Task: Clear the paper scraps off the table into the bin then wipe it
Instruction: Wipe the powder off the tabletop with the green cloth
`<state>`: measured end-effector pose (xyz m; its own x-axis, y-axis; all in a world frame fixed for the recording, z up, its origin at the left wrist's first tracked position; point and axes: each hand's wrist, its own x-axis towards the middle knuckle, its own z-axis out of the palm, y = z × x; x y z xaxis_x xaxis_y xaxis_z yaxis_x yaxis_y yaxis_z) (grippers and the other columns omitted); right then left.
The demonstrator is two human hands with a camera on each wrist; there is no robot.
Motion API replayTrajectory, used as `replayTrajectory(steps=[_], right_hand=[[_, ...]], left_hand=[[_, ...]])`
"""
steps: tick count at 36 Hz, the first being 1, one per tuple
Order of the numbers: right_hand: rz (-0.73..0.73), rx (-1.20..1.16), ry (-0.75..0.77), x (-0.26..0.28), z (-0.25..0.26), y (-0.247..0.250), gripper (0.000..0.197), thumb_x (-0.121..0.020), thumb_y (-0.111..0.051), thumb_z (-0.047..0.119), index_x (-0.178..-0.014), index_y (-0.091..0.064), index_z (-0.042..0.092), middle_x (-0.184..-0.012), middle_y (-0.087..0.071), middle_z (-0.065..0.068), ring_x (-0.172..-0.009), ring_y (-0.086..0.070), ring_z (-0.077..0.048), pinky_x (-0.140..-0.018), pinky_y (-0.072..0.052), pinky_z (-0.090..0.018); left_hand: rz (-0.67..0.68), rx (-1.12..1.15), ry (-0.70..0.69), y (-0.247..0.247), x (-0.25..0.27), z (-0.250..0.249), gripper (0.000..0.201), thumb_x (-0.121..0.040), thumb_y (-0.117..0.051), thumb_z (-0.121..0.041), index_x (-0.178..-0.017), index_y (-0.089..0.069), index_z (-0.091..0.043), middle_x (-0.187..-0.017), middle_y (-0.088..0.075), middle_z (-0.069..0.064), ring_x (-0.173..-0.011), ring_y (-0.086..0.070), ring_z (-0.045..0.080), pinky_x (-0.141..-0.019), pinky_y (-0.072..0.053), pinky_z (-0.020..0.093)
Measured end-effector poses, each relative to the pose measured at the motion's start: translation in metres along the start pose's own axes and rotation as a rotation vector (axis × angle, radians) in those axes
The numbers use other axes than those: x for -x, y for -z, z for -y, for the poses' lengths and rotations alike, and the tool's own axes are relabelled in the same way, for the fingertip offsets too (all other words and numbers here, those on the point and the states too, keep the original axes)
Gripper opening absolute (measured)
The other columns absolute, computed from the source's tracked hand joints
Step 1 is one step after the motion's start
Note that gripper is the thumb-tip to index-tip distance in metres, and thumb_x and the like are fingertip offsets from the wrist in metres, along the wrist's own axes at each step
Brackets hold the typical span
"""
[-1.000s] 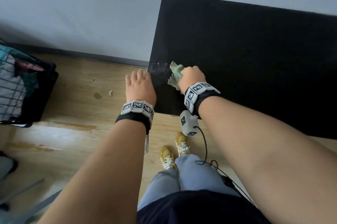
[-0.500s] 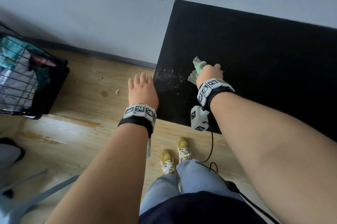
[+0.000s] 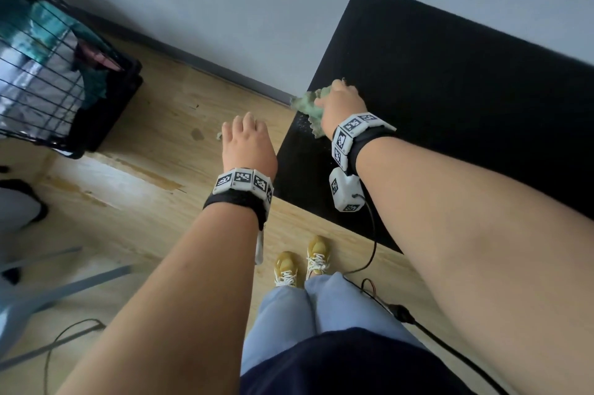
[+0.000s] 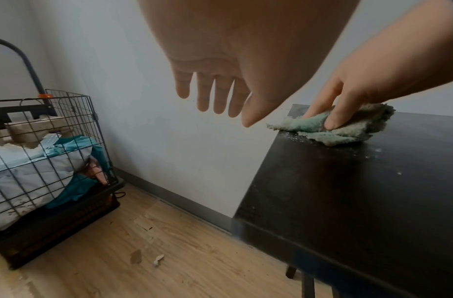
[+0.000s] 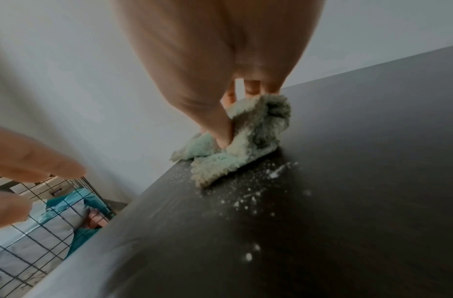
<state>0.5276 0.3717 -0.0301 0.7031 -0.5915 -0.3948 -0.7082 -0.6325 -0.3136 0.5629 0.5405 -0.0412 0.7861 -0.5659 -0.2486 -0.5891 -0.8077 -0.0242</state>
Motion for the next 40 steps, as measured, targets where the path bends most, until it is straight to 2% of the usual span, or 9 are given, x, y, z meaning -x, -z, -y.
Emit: replayTrajectory(steps=[2,5,9,13,19,22,25,30,40], right_hand=[[0.001,-0.013,0.047,0.007,-0.003,0.000,0.039,-0.096,-0.050,0.022,-0.134,-0.048,0.012,-0.132,-0.046,-0.013,-0.120,-0.049,-0.030,-0.098,-0.041,-0.037],[0.044,-0.036,0.180,0.019,-0.004,-0.008,0.037,-0.091,-0.052,0.014,-0.126,-0.061,0.023,-0.135,-0.046,-0.010,-0.124,-0.044,-0.028,-0.099,-0.039,-0.038],[0.076,-0.013,0.227,0.030,-0.011,-0.015,0.028,-0.089,-0.060,0.005,-0.113,-0.066,0.017,-0.104,-0.038,0.000,-0.108,-0.050,-0.032,-0.099,-0.042,-0.038],[0.071,0.004,0.188,0.033,-0.012,-0.013,0.019,-0.086,-0.064,0.012,-0.101,-0.069,0.021,-0.110,-0.046,-0.001,-0.101,-0.053,-0.023,-0.093,-0.044,-0.033],[-0.139,0.012,-0.057,0.028,-0.034,0.008,0.032,-0.089,-0.056,0.019,-0.120,-0.064,0.020,-0.127,-0.045,-0.008,-0.116,-0.049,-0.030,-0.098,-0.044,-0.040],[-0.103,0.075,-0.142,0.033,-0.054,0.013,0.038,-0.094,-0.053,0.019,-0.132,-0.053,0.014,-0.139,-0.040,-0.013,-0.128,-0.040,-0.033,-0.104,-0.039,-0.043],[-0.057,0.086,-0.110,0.042,-0.057,0.002,0.041,-0.091,-0.048,0.015,-0.131,-0.055,0.022,-0.145,-0.036,-0.013,-0.131,-0.038,-0.033,-0.102,-0.039,-0.042],[-0.074,-0.097,-0.302,0.062,-0.029,-0.018,0.049,-0.089,-0.061,0.028,-0.134,-0.043,0.018,-0.133,-0.044,-0.008,-0.113,-0.054,-0.030,-0.092,-0.047,-0.038],[0.103,-0.060,-0.175,0.088,0.004,-0.050,0.032,-0.093,-0.057,0.032,-0.117,-0.050,0.013,-0.122,-0.052,-0.009,-0.105,-0.058,-0.027,-0.073,-0.038,-0.032]], left_hand=[[-0.004,0.013,0.014,-0.001,0.001,-0.001,0.053,-0.091,-0.045,-0.015,-0.143,-0.037,-0.011,-0.153,-0.029,0.011,-0.142,-0.024,0.028,-0.118,-0.015,0.047],[-0.013,0.036,0.027,-0.003,0.003,-0.004,0.052,-0.091,-0.042,-0.014,-0.143,-0.038,-0.011,-0.153,-0.030,0.011,-0.142,-0.024,0.028,-0.118,-0.015,0.047],[-0.022,0.058,0.028,-0.006,0.009,-0.008,0.051,-0.091,-0.042,-0.014,-0.142,-0.039,-0.011,-0.152,-0.031,0.010,-0.141,-0.025,0.029,-0.118,-0.014,0.047],[-0.019,0.042,0.028,-0.007,0.014,-0.006,0.053,-0.091,-0.042,-0.014,-0.144,-0.036,-0.011,-0.153,-0.029,0.011,-0.141,-0.024,0.029,-0.118,-0.014,0.047],[-0.020,0.027,0.003,-0.004,0.016,-0.004,0.052,-0.092,-0.041,-0.015,-0.144,-0.035,-0.010,-0.152,-0.030,0.011,-0.141,-0.024,0.028,-0.118,-0.017,0.047],[-0.023,0.028,-0.023,-0.003,0.016,-0.003,0.052,-0.092,-0.041,-0.015,-0.143,-0.036,-0.011,-0.151,-0.031,0.010,-0.140,-0.025,0.028,-0.117,-0.018,0.047],[-0.022,0.016,-0.055,-0.004,0.019,-0.001,0.052,-0.091,-0.042,-0.016,-0.143,-0.036,-0.011,-0.148,-0.034,0.009,-0.138,-0.028,0.027,-0.117,-0.019,0.046],[-0.002,0.002,-0.095,-0.004,0.027,0.009,0.057,-0.091,-0.043,-0.015,-0.146,-0.032,-0.011,-0.152,-0.029,0.009,-0.141,-0.024,0.027,-0.118,-0.016,0.046],[-0.032,-0.014,-0.159,0.000,0.033,0.024,0.053,-0.088,-0.041,-0.010,-0.141,-0.037,-0.010,-0.147,-0.035,0.009,-0.137,-0.029,0.027,-0.117,-0.018,0.046]])
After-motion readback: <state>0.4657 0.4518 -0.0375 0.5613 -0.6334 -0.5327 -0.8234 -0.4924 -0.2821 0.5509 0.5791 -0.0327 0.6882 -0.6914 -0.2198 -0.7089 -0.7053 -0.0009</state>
